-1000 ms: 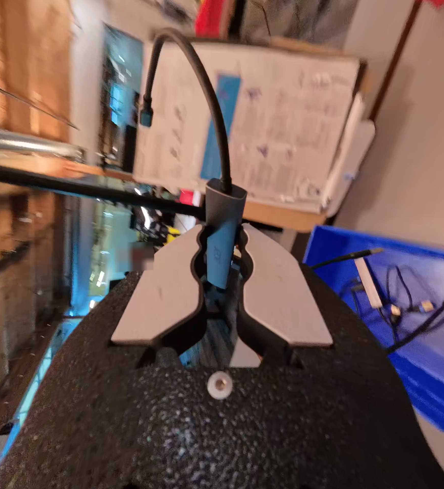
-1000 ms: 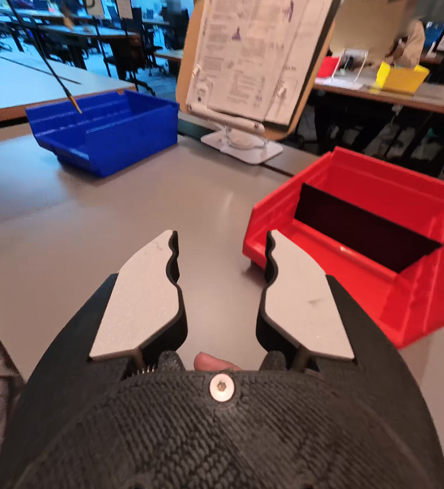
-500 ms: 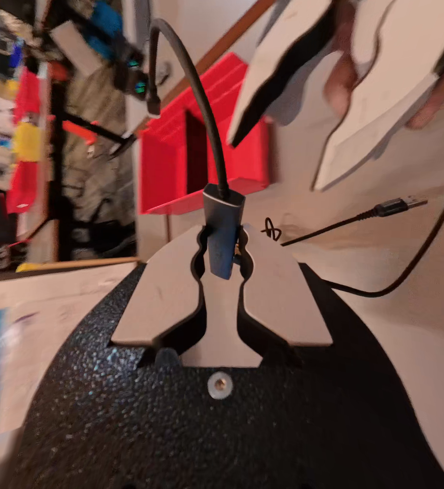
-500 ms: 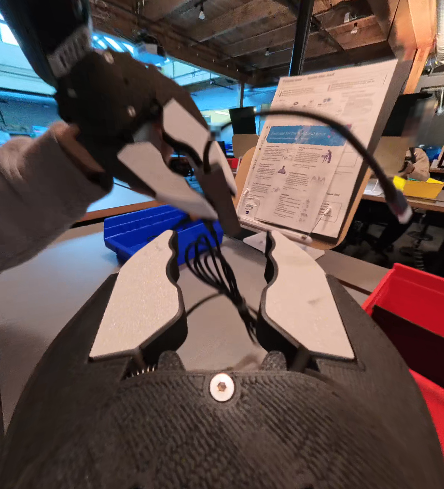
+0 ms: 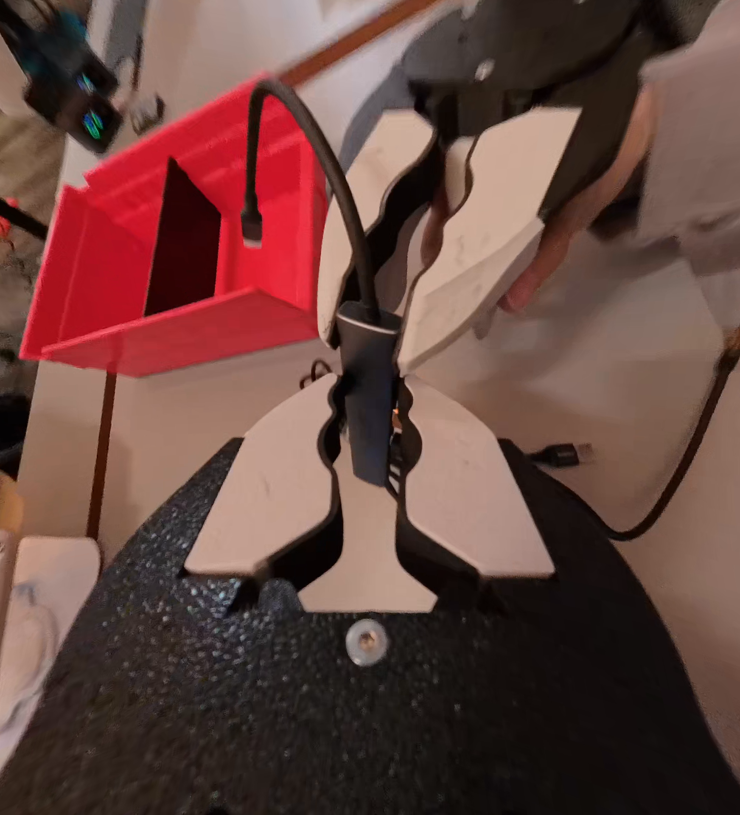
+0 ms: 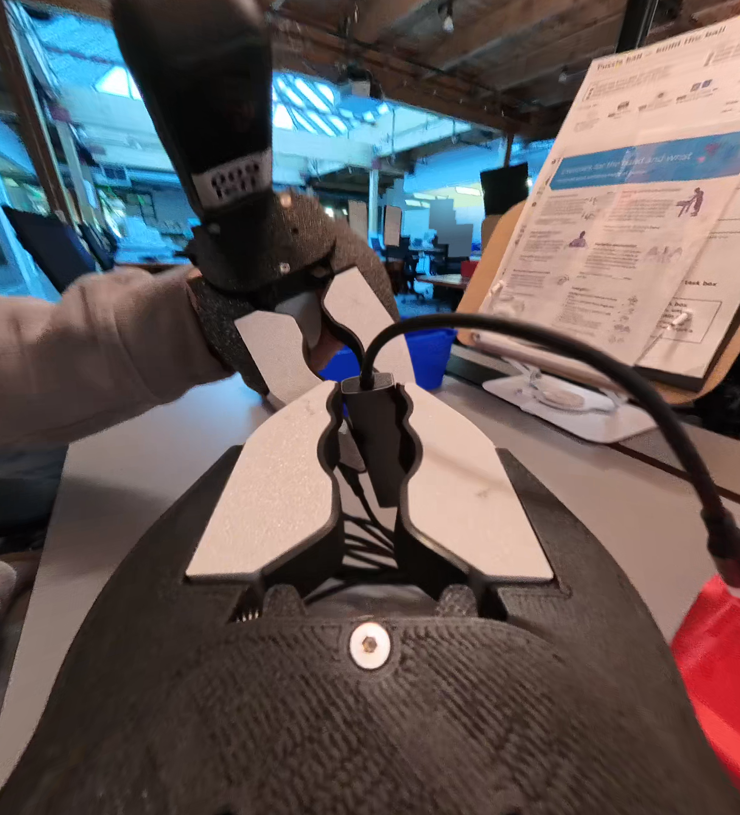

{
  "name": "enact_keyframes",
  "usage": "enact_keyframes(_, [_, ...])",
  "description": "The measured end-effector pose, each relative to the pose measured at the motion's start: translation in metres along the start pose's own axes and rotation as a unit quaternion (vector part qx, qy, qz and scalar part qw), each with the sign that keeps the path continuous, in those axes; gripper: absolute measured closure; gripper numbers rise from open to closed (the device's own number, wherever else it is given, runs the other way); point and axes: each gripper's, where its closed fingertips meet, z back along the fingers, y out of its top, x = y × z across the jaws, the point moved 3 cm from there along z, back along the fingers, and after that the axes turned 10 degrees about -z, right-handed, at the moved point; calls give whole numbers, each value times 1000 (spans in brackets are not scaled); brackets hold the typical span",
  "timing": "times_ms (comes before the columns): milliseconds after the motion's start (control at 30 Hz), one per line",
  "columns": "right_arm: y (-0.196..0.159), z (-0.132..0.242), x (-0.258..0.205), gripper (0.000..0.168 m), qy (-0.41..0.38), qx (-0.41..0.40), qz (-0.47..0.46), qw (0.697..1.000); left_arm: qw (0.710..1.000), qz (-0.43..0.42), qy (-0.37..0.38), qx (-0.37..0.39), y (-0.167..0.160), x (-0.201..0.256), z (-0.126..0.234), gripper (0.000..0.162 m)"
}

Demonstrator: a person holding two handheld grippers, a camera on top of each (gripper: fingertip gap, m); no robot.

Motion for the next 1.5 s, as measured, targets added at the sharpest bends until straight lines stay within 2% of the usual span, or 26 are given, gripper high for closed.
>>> enact_keyframes(33, [4, 0, -1, 146, 17, 16, -16, 1000, 999, 8, 5, 37, 3, 0, 4, 138])
enact_keyframes(100, [15, 2, 0, 146, 51, 49, -73, 995, 991, 33, 21, 131, 11, -3, 19, 115])
enact_keyframes(133, [21, 5, 1, 146, 70, 75, -100, 990, 981, 56, 28, 181, 13, -6, 29, 110])
enact_keyframes(200, [33, 12, 4, 146, 110, 136, -164, 971, 957, 107, 7, 270, 8, -7, 47, 112])
enact_keyframes(267, [40, 18, 13, 146, 115, 189, -211, 952, 938, 155, -12, 310, -5, -5, 51, 111])
enact_keyframes(400, [44, 24, 26, 146, 113, 275, -264, 917, 920, 210, 2, 331, -11, 6, 30, 99])
enact_keyframes(533, [43, 19, 28, 146, 130, 297, -306, 895, 930, 184, 17, 318, -17, 19, 1, 106])
enact_keyframes(633, [42, 14, 26, 146, 121, 283, -299, 903, 915, 213, 26, 343, -24, 14, -5, 112])
enact_keyframes(867, [39, 5, 27, 145, 90, 264, -282, 918, 884, 232, 22, 406, -10, 18, -16, 134])
enact_keyframes(900, [39, 5, 28, 146, 85, 268, -282, 917, 876, 236, 22, 420, -10, 19, -16, 139])
enact_keyframes(1067, [40, 5, 34, 146, 75, 304, -303, 900, 856, 267, 43, 441, -11, 16, -13, 139])
enact_keyframes(1167, [40, 1, 32, 146, 85, 314, -322, 889, 822, 319, 0, 471, -11, 19, -6, 139])
enact_keyframes(1333, [48, -9, 20, 146, 121, 298, -327, 889, 775, 365, -80, 511, -8, 23, 4, 140])
enact_keyframes(1367, [49, -10, 17, 146, 130, 292, -323, 891, 771, 366, -96, 513, -6, 24, 6, 140])
enact_keyframes(1500, [48, -12, 11, 146, 126, 264, -296, 909, 787, 348, -115, 496, -8, 28, 6, 141])
